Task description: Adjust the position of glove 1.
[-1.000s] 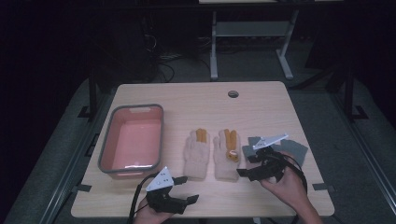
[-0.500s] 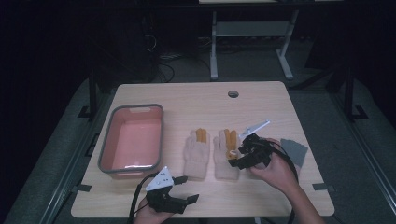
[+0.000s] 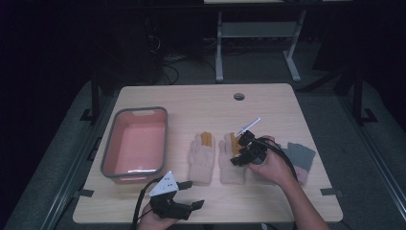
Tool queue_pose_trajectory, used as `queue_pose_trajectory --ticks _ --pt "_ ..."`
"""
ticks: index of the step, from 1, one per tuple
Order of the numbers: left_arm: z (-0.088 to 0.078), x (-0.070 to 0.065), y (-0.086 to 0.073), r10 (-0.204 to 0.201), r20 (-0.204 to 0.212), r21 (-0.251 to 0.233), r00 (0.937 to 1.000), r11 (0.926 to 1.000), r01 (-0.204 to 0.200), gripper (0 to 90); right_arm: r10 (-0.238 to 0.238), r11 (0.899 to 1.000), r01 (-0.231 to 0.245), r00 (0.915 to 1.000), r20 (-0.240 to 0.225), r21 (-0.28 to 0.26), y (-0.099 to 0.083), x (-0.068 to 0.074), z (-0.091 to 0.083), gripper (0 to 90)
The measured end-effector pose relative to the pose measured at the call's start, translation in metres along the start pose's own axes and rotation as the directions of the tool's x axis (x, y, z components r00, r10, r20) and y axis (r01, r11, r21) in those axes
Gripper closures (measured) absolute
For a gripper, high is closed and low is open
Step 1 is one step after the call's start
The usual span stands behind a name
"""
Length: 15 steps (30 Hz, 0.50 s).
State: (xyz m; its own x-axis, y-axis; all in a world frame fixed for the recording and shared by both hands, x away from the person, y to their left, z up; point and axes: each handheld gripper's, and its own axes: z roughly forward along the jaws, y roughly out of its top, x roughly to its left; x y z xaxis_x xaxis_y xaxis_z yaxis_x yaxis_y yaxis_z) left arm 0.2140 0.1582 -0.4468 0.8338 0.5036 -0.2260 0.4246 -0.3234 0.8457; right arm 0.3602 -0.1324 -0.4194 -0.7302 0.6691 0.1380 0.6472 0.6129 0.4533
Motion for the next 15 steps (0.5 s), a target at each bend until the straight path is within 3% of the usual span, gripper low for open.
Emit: queue_pose_trajectory --ticks 8,15 --pt "0.001 -0.001 0.000 0.008 0.002 0.008 1.0000 0.9999 -0.008 24.0 -0.007 0.998 0.004 0.9986 0.052 0.057 0.004 -0.001 0.013 52.7" --pt "0.001 0.000 0.000 0.007 0.001 0.006 1.0000 1.0000 -0.007 23.9 0.003 0.997 -0.007 0.9984 0.056 0.073 0.004 -0.002 0.019 55.8"
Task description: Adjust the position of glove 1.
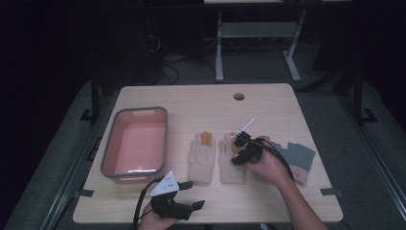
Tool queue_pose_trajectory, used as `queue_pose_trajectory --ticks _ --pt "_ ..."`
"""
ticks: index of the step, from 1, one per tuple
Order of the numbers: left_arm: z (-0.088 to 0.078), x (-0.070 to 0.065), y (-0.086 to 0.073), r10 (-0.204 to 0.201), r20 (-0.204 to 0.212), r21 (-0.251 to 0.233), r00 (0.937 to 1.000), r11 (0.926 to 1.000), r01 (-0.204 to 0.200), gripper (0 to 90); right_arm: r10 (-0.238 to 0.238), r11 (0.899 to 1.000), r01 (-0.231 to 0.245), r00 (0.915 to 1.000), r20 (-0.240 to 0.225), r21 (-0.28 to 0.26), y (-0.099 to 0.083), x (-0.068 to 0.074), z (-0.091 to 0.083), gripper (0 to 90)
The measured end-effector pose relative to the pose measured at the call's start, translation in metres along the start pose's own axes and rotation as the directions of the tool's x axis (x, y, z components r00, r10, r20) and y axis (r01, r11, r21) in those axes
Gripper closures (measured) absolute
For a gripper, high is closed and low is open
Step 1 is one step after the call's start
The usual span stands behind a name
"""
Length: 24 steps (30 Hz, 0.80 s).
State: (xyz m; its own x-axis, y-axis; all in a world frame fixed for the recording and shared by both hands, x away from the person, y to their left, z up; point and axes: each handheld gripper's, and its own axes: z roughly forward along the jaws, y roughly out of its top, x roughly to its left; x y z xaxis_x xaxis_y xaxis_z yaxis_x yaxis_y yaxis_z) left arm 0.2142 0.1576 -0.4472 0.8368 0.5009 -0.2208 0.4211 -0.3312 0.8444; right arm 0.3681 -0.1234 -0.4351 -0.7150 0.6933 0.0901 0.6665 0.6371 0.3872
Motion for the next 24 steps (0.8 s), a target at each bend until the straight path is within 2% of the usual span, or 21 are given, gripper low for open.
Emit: queue_pose_trajectory --ticks 12,19,20,24 --pt "0.001 -0.001 0.000 0.002 -0.007 0.000 1.0000 1.0000 -0.002 24.0 -0.007 1.000 0.007 0.9997 0.025 0.001 0.000 0.003 -0.001 63.9" --pt "0.000 0.000 0.000 -0.003 -0.011 0.000 0.9999 1.0000 0.003 24.0 -0.007 1.000 0.007 1.0000 0.005 -0.012 -0.001 0.003 -0.006 65.1" --pt "0.000 0.000 0.000 -0.003 -0.013 -0.004 0.9999 1.0000 0.003 23.9 0.001 1.000 -0.001 1.0000 -0.007 -0.021 -0.002 0.002 -0.009 65.2" --pt "-0.002 -0.001 0.000 -0.003 -0.018 -0.008 0.9998 1.0000 0.002 24.0 -0.005 0.999 0.005 1.0000 -0.006 -0.037 -0.001 0.004 -0.019 65.2"
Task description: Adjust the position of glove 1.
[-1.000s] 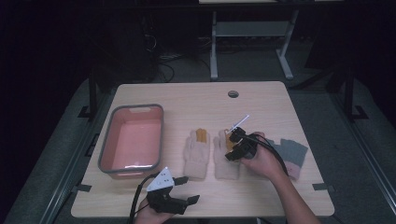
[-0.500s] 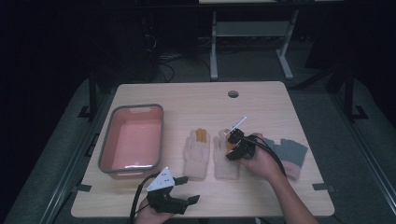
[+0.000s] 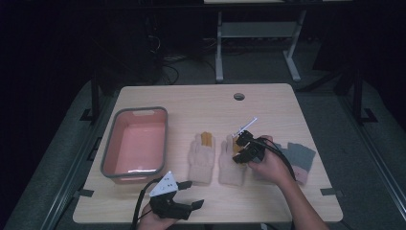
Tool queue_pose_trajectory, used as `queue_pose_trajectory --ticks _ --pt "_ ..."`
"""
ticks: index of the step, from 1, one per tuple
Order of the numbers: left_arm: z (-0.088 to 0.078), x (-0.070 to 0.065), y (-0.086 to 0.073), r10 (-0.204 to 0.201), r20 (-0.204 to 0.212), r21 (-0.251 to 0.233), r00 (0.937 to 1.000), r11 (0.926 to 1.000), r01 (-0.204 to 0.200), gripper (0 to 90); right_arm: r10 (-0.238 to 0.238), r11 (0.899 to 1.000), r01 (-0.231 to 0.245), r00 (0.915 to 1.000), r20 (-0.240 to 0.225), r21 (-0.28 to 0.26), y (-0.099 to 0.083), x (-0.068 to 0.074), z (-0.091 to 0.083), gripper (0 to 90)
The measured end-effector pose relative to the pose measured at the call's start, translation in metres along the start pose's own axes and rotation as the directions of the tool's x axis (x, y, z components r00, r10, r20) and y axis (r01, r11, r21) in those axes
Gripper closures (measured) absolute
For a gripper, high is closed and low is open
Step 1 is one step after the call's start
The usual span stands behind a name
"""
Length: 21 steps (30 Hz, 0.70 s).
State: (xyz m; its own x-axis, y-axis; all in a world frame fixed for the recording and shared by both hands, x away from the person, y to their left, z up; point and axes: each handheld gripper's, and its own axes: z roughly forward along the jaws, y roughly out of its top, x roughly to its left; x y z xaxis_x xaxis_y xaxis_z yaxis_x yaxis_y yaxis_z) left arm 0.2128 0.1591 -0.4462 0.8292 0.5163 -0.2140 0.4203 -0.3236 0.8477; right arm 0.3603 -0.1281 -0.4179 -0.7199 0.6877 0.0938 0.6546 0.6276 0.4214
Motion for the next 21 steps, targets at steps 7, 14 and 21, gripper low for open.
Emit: queue_pose_trajectory --ticks 7,14,21 --pt "0.000 0.000 0.000 0.002 -0.003 -0.004 1.0000 1.0000 -0.002 24.0 -0.037 0.999 0.037 0.9993 0.006 -0.022 0.006 0.011 -0.021 65.3" --pt "-0.002 -0.001 0.000 -0.003 0.001 -0.005 1.0000 1.0000 0.003 23.9 -0.084 0.995 0.085 0.9964 0.003 -0.059 0.025 0.027 -0.038 65.4" --pt "-0.006 -0.003 0.000 0.002 -0.005 -0.015 1.0000 0.9999 -0.002 23.9 -0.128 0.990 0.126 0.9916 -0.021 -0.070 0.054 0.043 -0.035 65.3"
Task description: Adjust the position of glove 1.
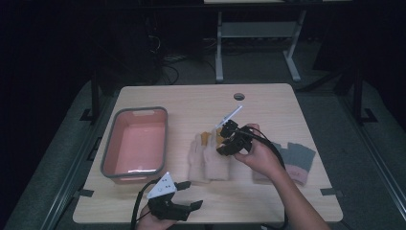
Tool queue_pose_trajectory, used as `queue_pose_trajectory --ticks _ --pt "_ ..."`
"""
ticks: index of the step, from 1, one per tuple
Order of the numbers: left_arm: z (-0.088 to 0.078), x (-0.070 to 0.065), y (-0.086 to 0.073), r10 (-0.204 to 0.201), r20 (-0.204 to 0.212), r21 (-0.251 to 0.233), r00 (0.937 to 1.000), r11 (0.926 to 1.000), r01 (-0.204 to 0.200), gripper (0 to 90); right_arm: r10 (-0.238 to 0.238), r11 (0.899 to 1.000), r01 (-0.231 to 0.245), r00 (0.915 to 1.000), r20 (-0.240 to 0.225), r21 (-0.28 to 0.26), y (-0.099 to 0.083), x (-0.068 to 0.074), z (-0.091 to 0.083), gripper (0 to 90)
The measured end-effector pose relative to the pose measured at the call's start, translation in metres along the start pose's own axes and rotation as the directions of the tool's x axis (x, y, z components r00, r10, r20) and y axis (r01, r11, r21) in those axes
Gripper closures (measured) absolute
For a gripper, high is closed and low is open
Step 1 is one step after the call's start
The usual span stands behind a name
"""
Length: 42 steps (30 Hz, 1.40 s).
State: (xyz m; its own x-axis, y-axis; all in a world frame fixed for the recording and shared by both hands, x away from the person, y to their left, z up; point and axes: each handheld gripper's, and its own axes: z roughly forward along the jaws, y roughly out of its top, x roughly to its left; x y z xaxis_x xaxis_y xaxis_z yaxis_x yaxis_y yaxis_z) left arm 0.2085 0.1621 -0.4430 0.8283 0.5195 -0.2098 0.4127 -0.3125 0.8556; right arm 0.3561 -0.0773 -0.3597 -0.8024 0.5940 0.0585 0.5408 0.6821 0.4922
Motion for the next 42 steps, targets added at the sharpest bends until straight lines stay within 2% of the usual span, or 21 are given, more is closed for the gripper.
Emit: queue_pose_trajectory --ticks 9,17,28,37,42 --pt "-0.003 0.002 0.000 -0.001 -0.004 -0.006 1.0000 1.0000 0.001 23.9 -0.015 1.000 0.016 0.9996 -0.024 0.009 0.026 0.011 0.018 65.3" --pt "-0.004 0.001 0.000 -0.006 -0.006 -0.010 1.0000 0.9999 0.006 23.9 -0.008 1.000 0.010 0.9989 -0.047 0.028 0.038 0.015 0.034 65.3" --pt "-0.005 0.002 0.000 -0.005 -0.008 -0.008 1.0000 1.0000 0.005 23.9 0.030 0.997 -0.026 0.9979 -0.057 0.074 0.034 0.007 0.061 64.3" --pt "-0.004 0.002 0.000 0.001 -0.008 -0.007 1.0000 1.0000 -0.001 23.9 0.040 0.995 -0.035 0.9971 -0.064 0.091 0.028 0.005 0.069 61.5" --pt "-0.004 0.002 0.000 0.002 -0.009 -0.006 1.0000 1.0000 -0.002 23.9 0.039 0.997 -0.034 0.9970 -0.067 0.071 0.030 0.006 0.067 51.3"
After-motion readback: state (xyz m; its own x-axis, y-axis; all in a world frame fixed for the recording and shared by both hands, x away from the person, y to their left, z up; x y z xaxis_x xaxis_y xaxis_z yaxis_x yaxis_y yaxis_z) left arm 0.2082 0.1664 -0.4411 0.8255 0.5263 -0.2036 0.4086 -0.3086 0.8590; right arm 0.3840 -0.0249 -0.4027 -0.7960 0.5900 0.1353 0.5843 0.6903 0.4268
